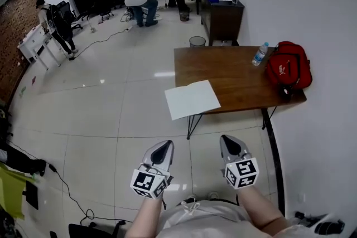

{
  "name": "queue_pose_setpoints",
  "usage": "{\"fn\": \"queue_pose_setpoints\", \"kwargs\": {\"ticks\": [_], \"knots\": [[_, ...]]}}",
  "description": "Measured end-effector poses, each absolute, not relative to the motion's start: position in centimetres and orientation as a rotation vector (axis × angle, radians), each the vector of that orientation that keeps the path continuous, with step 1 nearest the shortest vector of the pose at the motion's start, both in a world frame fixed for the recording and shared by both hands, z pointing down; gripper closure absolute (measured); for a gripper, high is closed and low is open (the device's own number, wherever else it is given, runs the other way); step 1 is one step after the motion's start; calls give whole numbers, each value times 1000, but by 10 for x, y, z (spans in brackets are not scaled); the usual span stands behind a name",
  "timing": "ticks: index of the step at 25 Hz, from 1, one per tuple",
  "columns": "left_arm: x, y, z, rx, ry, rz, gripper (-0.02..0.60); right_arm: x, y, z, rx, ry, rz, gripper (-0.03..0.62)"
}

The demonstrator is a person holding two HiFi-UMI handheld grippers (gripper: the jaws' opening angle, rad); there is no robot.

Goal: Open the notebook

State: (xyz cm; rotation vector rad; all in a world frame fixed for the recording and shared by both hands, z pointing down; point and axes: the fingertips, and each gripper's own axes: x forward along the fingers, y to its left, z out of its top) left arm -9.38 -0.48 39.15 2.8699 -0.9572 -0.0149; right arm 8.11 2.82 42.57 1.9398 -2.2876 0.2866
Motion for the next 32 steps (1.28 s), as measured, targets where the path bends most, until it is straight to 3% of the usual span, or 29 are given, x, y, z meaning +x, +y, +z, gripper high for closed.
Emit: {"fn": "queue_pose_setpoints", "kwargs": {"ticks": [32], "knots": [[-52,36,387,2865,-957,-12,581,99,62,421,1872,-2345,289,591]]}}
